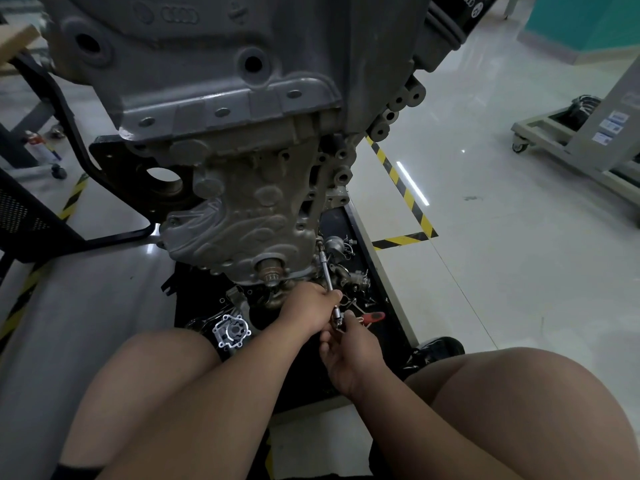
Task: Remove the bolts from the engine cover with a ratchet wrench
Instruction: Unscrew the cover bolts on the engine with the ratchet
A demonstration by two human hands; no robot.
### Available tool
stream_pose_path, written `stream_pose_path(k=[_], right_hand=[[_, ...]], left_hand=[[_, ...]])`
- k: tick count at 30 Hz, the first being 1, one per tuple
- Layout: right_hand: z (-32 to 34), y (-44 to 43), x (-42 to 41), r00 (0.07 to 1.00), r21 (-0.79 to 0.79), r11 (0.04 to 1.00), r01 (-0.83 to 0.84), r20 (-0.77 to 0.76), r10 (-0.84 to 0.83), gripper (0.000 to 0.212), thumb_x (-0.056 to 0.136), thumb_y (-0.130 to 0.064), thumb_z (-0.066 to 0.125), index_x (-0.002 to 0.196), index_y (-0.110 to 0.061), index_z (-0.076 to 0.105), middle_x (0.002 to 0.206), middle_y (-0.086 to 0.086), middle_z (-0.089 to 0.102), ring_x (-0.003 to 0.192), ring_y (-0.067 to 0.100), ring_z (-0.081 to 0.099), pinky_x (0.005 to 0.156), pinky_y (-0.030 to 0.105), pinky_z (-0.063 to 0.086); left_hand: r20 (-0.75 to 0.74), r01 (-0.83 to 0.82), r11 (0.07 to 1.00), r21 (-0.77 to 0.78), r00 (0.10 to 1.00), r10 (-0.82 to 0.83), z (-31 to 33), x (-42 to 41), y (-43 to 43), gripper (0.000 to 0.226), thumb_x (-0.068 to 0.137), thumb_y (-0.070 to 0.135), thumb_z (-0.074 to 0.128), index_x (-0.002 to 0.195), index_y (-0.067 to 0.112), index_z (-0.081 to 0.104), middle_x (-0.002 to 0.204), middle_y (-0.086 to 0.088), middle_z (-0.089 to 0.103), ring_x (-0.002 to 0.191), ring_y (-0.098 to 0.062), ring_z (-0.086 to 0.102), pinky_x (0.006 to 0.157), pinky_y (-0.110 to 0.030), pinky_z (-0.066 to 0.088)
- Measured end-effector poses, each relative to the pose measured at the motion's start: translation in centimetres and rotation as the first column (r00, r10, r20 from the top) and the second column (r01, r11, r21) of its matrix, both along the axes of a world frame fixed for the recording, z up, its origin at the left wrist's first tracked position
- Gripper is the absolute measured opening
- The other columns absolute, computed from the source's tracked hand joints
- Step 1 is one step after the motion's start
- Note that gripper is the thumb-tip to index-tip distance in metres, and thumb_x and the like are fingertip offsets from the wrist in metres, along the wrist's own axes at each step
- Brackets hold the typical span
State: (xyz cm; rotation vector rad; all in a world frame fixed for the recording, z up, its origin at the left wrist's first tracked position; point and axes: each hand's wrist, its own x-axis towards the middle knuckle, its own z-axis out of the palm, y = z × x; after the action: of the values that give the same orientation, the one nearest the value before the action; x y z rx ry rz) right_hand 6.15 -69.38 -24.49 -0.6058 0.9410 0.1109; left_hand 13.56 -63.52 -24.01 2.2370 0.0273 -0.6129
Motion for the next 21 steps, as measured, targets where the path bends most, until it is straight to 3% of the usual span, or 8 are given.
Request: stream_pose_path(k=[3, 6, 11, 15, 19, 21], right_hand=[[0.1, 0.2, -0.3, 0.998, -0.094, 0.995, 0.024, 0.064, -0.018, 0.018, 0.103, -0.021, 0.046, 0.098, -0.008, 0.057, 0.055, 0.001, 0.063, 0.046, 0.009, 0.055, 0.042, 0.020, 0.043], [-0.1, 0.3, -0.5, 0.994, -0.213, 0.977, 0.033, 0.107, -0.010, 0.007, 0.098, -0.012, 0.056, 0.102, -0.006, 0.055, 0.073, 0.007, 0.066, 0.056, 0.011, 0.061, 0.050, 0.024, 0.046], [-0.5, 0.6, -0.7, 0.994, -0.336, 0.941, 0.031, 0.106, 0.005, 0.015, 0.089, -0.004, 0.066, 0.094, -0.009, 0.053, 0.078, 0.012, 0.065, 0.060, 0.012, 0.065, 0.058, 0.027, 0.050], [-0.7, 0.8, -0.7, 0.992, -0.345, 0.937, 0.057, 0.122, -0.016, 0.009, 0.093, -0.012, 0.062, 0.094, -0.006, 0.055, 0.071, 0.008, 0.069, 0.059, 0.013, 0.067, 0.052, 0.025, 0.049], [-0.8, 0.1, -0.5, 0.998, -0.356, 0.934, -0.041, 0.035, 0.057, 0.031, 0.102, -0.029, 0.047, 0.092, -0.006, 0.064, 0.064, 0.003, 0.071, 0.047, 0.012, 0.061, 0.045, 0.025, 0.045], [-1.0, -0.3, -0.3, 0.997, -0.336, 0.939, -0.077, -0.007, 0.079, 0.036, 0.103, -0.032, 0.042, 0.087, -0.005, 0.062, 0.059, 0.003, 0.069, 0.040, 0.014, 0.054, 0.041, 0.023, 0.040]], left_hand=[[0.008, 0.006, 1.000, -0.006, 1.000, -0.006, 0.1, 0.0, -0.2, 0.041, 0.090, 0.035, 0.062, 0.056, 0.012, 0.055, 0.048, -0.001, 0.053, 0.051, -0.020, 0.052, 0.059, -0.028, 0.042], [0.011, 0.013, 1.000, 0.005, 1.000, -0.013, 0.2, 0.0, -0.2, 0.045, 0.090, 0.034, 0.062, 0.052, 0.013, 0.052, 0.047, 0.000, 0.051, 0.049, -0.019, 0.049, 0.056, -0.028, 0.038], [0.022, 0.036, 0.999, 0.036, 0.999, -0.037, 0.5, 0.0, 0.1, 0.046, 0.090, 0.035, 0.061, 0.051, 0.015, 0.052, 0.047, 0.001, 0.052, 0.053, -0.022, 0.053, 0.058, -0.028, 0.041], [0.031, 0.018, 1.000, 0.018, 0.999, -0.018, 0.4, -0.1, 0.1, 0.044, 0.090, 0.038, 0.061, 0.054, 0.013, 0.053, 0.049, 0.000, 0.052, 0.052, -0.019, 0.051, 0.056, -0.028, 0.039], [0.013, 0.006, 0.998, -0.059, 1.000, -0.005, 0.8, -0.2, 0.0, 0.039, 0.092, 0.039, 0.058, 0.076, 0.005, 0.069, 0.068, -0.008, 0.069, 0.066, -0.023, 0.065, 0.067, -0.032, 0.050], [0.004, 0.028, 0.998, -0.054, 1.000, -0.027, 0.9, -0.2, 0.0, 0.040, 0.094, 0.037, 0.054, 0.082, 0.003, 0.070, 0.071, -0.011, 0.069, 0.069, -0.026, 0.064, 0.067, -0.031, 0.049]])
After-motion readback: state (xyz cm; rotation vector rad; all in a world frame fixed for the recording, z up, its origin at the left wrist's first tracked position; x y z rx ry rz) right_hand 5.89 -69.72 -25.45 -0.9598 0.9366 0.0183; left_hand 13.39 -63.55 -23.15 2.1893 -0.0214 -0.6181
